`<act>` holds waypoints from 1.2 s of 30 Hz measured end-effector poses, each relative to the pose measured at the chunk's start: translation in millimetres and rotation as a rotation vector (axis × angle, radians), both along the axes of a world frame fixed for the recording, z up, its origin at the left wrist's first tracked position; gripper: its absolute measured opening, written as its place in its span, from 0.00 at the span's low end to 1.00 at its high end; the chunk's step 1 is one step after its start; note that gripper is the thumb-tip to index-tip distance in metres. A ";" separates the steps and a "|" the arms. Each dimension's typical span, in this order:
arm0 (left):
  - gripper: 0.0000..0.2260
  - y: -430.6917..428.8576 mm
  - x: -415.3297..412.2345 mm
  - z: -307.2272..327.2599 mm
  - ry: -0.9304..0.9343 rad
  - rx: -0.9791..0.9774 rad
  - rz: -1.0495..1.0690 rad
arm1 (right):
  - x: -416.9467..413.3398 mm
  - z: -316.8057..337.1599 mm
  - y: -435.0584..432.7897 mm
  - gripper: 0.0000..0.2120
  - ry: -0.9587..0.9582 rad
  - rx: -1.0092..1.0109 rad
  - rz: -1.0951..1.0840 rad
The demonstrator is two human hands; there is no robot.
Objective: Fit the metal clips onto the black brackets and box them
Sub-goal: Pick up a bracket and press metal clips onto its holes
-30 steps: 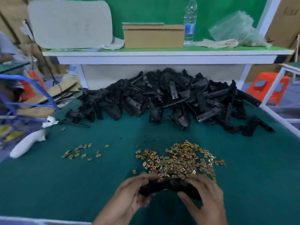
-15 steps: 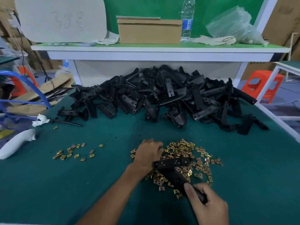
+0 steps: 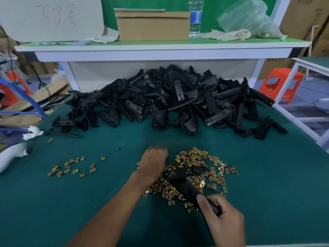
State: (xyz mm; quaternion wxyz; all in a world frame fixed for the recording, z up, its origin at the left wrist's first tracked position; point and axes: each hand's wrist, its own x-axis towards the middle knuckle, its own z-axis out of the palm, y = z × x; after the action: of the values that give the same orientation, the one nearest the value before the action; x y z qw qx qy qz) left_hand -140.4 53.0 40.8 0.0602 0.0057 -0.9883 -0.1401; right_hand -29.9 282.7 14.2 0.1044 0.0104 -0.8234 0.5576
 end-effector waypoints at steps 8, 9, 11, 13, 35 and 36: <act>0.08 -10.9 20.2 22.9 -0.002 0.780 0.189 | -0.6 0.5 1.5 0.13 -0.009 -0.001 0.008; 0.07 -10.8 26.2 26.9 0.004 0.832 0.178 | -0.5 0.4 2.0 0.14 -0.010 0.006 0.014; 0.06 -9.8 39.4 34.5 0.008 0.917 0.172 | -0.5 -0.2 3.0 0.15 -0.015 0.013 0.019; 0.06 -9.9 50.9 40.2 0.001 1.009 0.169 | -0.4 -0.3 3.4 0.16 -0.014 0.023 0.019; 0.14 -4.4 99.4 64.1 -0.119 1.146 -0.056 | -0.4 -2.9 4.3 0.18 -0.015 0.043 0.038; 0.14 -4.2 99.8 64.1 -0.121 1.132 -0.059 | -0.4 -3.4 4.6 0.18 -0.013 0.042 0.040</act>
State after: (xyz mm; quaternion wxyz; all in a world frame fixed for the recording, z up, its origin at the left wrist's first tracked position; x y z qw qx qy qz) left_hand -40.6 48.8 104.9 -0.0128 0.0175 -0.7606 -0.6488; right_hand -30.4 287.3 10.8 0.0875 0.0252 -0.8353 0.5422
